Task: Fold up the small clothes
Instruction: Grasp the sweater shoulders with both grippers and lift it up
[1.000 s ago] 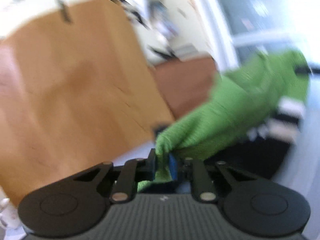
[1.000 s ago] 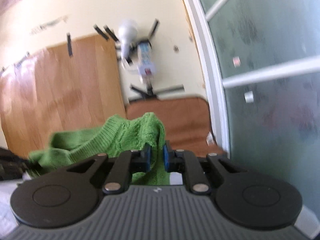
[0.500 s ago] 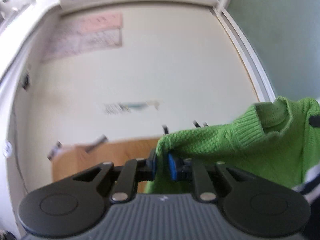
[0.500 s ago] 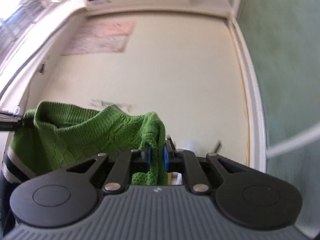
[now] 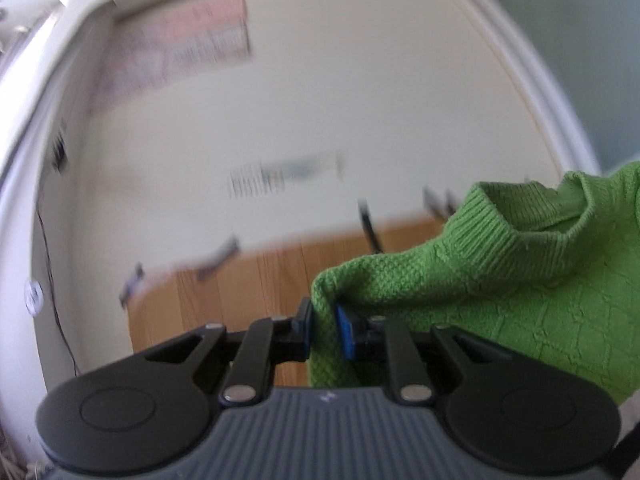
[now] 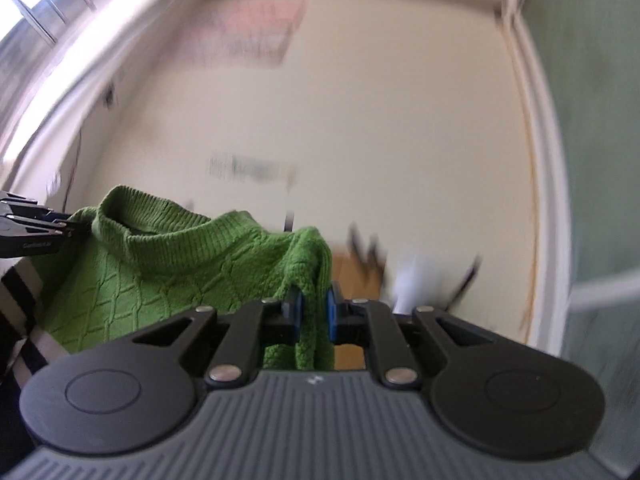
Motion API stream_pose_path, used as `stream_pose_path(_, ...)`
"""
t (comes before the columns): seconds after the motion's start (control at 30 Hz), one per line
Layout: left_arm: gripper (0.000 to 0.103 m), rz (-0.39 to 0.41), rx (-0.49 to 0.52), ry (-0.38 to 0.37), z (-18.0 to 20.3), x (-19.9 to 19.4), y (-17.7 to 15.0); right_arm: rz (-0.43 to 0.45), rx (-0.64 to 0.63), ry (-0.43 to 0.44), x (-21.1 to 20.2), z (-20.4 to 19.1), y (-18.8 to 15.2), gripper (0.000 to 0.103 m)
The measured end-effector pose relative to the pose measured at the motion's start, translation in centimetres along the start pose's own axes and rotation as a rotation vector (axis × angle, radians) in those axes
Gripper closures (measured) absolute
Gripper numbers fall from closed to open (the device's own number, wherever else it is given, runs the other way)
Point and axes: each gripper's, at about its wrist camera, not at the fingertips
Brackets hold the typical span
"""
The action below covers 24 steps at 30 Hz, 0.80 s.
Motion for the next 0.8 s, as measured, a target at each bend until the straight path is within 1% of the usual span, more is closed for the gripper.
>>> stream_pose_path(0.07,0.086,-0.107,0.030,0.019,1.2,3.9,-3.9,-0.090,0.047,0.005,3.3,-0.2,-4.2,0.088)
stream_pose_path(0.1,0.085,-0.166,0.039,0.022,1.9,5.8,-6.2,-0.143,0.094,0.007,5.5,-0.5,-6.7,0.087)
stream_pose_path(0.13,0.076,-0.240,0.056,0.023,2.8,8.3,-9.0,-0.207,0.147,0.020,8.0,-0.8,-9.5,0.083)
stream_pose_path(0.17,0.057,-0.310,0.082,0.040,3.7,10.2,-11.9,-0.288,0.176,0.041,10.7,-1.4,-12.2,0.074)
stream_pose_path(0.2,0.055,-0.403,0.124,0.059,4.7,12.2,-14.9,-0.373,0.182,0.049,12.8,-1.9,-14.9,0.064)
stream_pose_path(0.23,0.059,-0.524,0.166,0.068,5.5,13.7,-18.4,-0.461,0.188,0.029,14.4,-2.3,-17.5,0.064)
stream_pose_path(0.27,0.065,-0.636,0.182,0.077,5.8,14.6,-21.3,-0.564,0.205,0.015,15.5,-2.6,-20.0,0.064)
stream_pose_path(0.3,0.066,-0.710,0.171,0.065,5.6,14.7,-23.4,-0.627,0.242,0.031,15.6,-2.3,-21.6,0.064)
stream_pose_path(0.33,0.066,-0.746,0.147,0.030,5.1,14.0,-25.0,-0.656,0.290,0.058,14.9,-1.8,-22.9,0.064)
stream_pose_path(0.37,0.063,-0.751,0.140,0.018,4.7,13.2,-26.0,-0.666,0.344,0.087,13.7,-1.0,-23.8,0.063)
stream_pose_path(0.4,0.061,-0.752,0.140,0.017,4.3,12.3,-26.8,-0.684,0.385,0.110,12.6,-0.4,-24.5,0.059)
stream_pose_path(0.43,0.055,-0.755,0.130,0.014,3.6,11.7,-27.1,-0.716,0.442,0.135,11.5,0.4,-25.3,0.055)
stream_pose_path(0.47,0.051,-0.760,0.104,0.005,3.0,11.2,-27.1,-0.741,0.502,0.156,10.7,0.9,-25.8,0.048)
stream_pose_path(0.5,0.049,-0.765,0.071,-0.006,2.4,10.8,-27.1,-0.762,0.556,0.173,10.2,1.2,-26.1,0.043)
stream_pose_path(0.53,0.046,-0.773,0.028,-0.018,2.0,10.2,-27.1,-0.787,0.611,0.181,9.6,1.5,-26.7,0.041)
stream_pose_path(0.6,0.039,-0.789,-0.042,-0.048,1.5,10.0,-26.3,-0.831,0.671,0.212,9.1,0.7,-27.3,0.039)
stream_pose_path(0.63,0.028,-0.797,-0.080,-0.073,1.3,9.8,-25.5,-0.852,0.682,0.239,9.1,0.0,-27.6,0.039)
stream_pose_path(0.67,0.016,-0.800,-0.107,-0.095,1.4,9.7,-25.2,-0.867,0.665,0.263,9.0,-1.2,-27.0,0.040)
stream_pose_path(0.7,0.013,-0.792,-0.123,-0.117,1.7,9.4,-24.9,-0.881,0.622,0.285,9.5,-2.5,-26.9,0.047)
stream_pose_path(0.73,0.013,-0.782,-0.120,-0.130,2.2,9.4,-24.8,-0.894,0.548,0.299,9.6,-3.6,-26.5,0.061)
stream_pose_path(0.77,0.015,-0.776,-0.093,-0.136,2.9,9.0,-24.8,-0.892,0.453,0.296,9.4,-4.7,-26.0,0.099)
stream_pose_path(0.8,0.019,-0.772,-0.052,-0.133,3.7,8.8,-24.8,-0.877,0.360,0.265,9.3,-5.4,-25.3,0.098)
Point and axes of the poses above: each gripper's, at about its wrist camera, not at the fingertips, and x roughly the way its jaws point, z to its right, y to its top, and after that the axes turned 5 degrees about -x, right-handed
